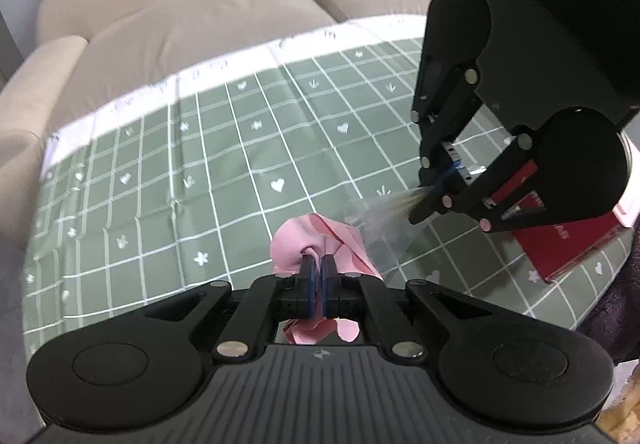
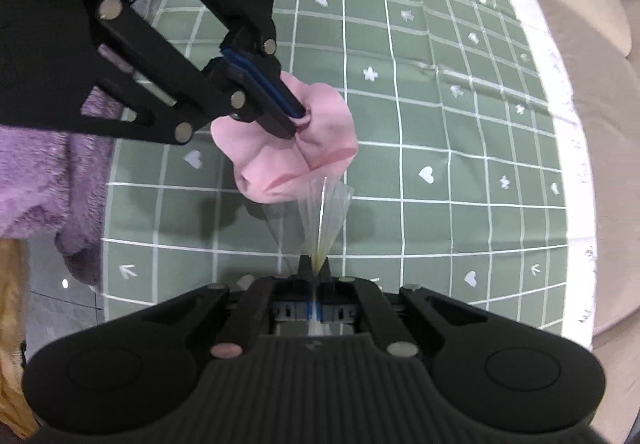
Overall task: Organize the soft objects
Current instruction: 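Lift the pink cloth with the left gripper while the right gripper lifts the plastic bag, then lower the pink cloth and plastic bag into the shoebox and open both grippers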
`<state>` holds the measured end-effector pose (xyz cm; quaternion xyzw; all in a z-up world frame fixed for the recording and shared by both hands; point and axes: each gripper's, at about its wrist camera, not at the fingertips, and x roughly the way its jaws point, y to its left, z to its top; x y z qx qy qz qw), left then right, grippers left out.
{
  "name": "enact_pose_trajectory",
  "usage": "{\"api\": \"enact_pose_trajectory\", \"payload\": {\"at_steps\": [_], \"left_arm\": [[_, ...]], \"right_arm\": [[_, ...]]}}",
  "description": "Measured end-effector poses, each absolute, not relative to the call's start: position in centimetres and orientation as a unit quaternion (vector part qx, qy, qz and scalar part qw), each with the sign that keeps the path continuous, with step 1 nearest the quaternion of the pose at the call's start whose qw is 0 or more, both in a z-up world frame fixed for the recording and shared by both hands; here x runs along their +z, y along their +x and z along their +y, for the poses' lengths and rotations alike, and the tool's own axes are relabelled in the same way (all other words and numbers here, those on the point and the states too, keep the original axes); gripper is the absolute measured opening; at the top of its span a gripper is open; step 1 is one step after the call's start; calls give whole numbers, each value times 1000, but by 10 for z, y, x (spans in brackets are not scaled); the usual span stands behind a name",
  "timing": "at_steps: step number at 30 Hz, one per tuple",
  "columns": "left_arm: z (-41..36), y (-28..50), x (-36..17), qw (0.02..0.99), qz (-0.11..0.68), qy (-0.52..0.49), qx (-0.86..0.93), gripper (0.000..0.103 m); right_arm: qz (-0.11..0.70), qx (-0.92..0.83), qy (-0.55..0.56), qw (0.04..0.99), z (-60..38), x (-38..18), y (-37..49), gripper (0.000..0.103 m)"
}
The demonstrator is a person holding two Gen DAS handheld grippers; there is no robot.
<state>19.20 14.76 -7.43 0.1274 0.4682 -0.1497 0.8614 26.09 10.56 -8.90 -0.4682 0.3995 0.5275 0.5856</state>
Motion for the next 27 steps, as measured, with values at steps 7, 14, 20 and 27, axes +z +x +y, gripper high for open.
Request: {"api": "enact_pose_trajectory", "payload": {"at_steps": [7, 14, 20, 27], "left_arm": [[134, 157, -34, 874, 441, 138, -150, 2], [101, 115, 3, 882, 405, 161, -177, 2], [58, 90, 23, 888, 373, 166, -214, 2], [12, 80, 33, 892, 343, 151, -252, 2]], "right_arm": [[373, 525, -458, 612, 83, -51, 231, 0], [374, 520, -424, 641, 33, -10, 188, 0], [375, 475, -389, 694, -26, 9, 162, 0], [363, 372, -300, 800, -101, 16, 128, 0]]}}
